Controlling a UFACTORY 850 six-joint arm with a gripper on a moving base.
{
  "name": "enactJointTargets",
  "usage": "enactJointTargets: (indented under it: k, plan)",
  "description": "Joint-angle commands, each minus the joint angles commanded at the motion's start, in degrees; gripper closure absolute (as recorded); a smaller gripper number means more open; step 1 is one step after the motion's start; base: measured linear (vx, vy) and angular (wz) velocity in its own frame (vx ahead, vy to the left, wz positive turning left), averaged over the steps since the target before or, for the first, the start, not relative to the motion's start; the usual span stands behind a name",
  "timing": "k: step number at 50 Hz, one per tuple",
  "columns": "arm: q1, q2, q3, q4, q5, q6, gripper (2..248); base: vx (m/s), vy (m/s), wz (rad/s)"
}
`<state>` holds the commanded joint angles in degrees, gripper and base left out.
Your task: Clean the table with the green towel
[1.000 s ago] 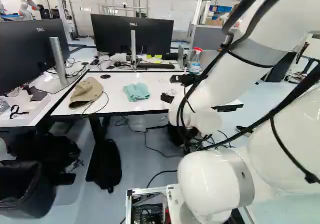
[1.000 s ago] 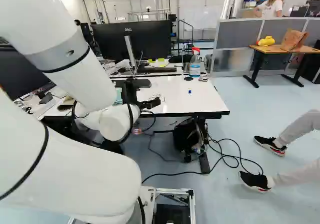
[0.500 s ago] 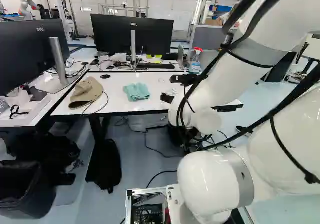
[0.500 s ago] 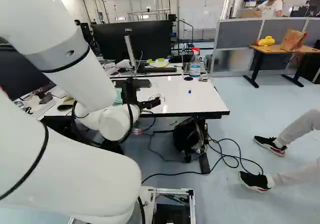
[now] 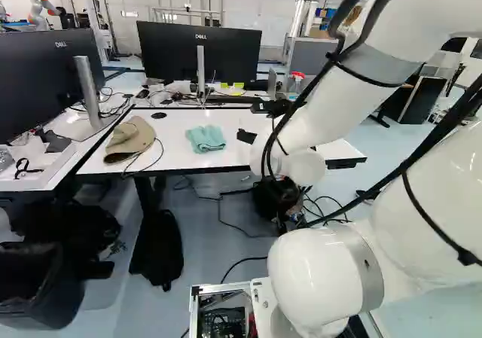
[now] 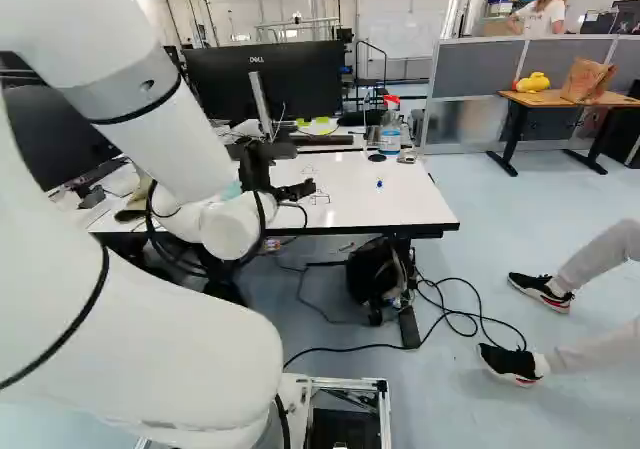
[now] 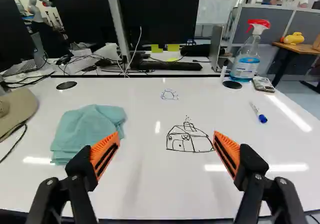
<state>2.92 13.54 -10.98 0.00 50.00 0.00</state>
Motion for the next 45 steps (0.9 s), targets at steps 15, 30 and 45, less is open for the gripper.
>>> enactJointTargets:
  k: [15, 30, 45]
  plan:
    - [2.81, -1.47, -3.47, 0.00, 0.00, 0.00, 3, 0.000, 0.000, 0.000]
    - [5.47, -5.05, -6.98, 0.00, 0.00, 0.00, 3, 0.000, 0.000, 0.000]
    - [8.10, -8.51, -10.23, 0.00, 0.00, 0.00, 3, 0.000, 0.000, 0.000]
